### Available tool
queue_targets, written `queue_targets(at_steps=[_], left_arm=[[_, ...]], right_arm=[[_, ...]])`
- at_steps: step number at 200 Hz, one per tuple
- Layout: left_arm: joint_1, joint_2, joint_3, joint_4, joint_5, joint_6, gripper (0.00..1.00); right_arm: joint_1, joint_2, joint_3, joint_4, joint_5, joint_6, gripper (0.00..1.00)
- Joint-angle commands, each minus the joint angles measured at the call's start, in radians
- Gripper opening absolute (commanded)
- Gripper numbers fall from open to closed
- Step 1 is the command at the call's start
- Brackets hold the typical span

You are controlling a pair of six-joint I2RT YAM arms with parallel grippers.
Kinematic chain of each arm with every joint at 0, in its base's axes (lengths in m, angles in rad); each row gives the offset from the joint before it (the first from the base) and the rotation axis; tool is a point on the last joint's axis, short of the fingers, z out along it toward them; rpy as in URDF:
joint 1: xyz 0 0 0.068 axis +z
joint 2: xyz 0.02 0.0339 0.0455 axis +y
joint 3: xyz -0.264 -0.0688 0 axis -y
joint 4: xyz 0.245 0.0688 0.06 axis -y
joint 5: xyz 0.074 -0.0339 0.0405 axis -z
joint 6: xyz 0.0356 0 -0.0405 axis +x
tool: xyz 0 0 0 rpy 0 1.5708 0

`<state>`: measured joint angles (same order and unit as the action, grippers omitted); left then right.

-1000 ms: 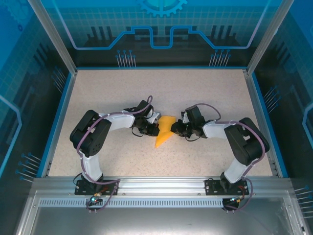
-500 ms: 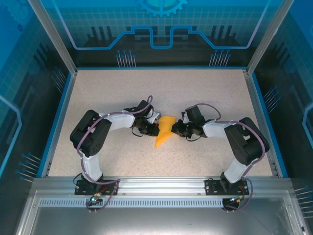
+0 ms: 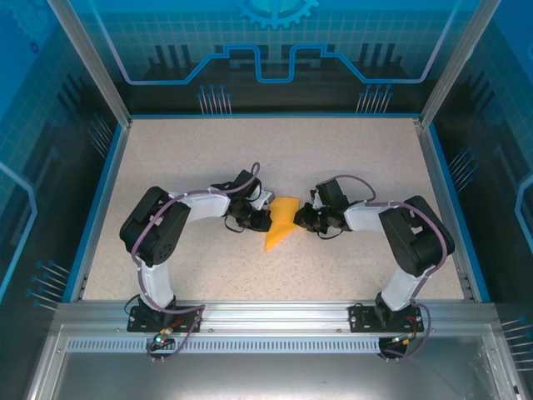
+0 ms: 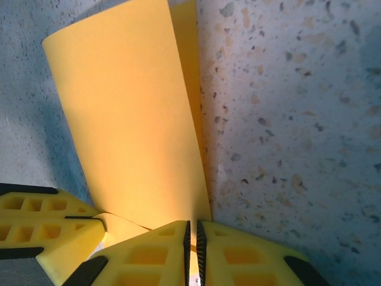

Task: Fold a paper plane with a square sheet of paper (pick it up from the middle)
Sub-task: Third fold the triangle at the center of the table.

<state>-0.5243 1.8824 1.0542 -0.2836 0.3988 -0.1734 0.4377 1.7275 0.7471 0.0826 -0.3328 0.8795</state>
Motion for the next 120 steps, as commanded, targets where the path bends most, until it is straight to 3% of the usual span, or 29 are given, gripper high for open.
queue_targets(at_steps=[1, 59, 120], left_arm=[[0.003, 0.038, 0.001, -0.052, -0.005, 0.031, 0.01], [0.003, 0.042, 0.001, -0.048, -0.004, 0.030, 0.01], [0.003, 0.046, 0.001, -0.047, -0.002, 0.028, 0.02]], right_arm=[[-0.007, -0.042, 0.022, -0.077, 0.018, -0.032, 0.15], [0.073, -0.219, -0.036, -0.114, 0.081, -0.012, 0.14], [0.291, -0.143, -0.121, 0.196, 0.056, 0.198, 0.09]])
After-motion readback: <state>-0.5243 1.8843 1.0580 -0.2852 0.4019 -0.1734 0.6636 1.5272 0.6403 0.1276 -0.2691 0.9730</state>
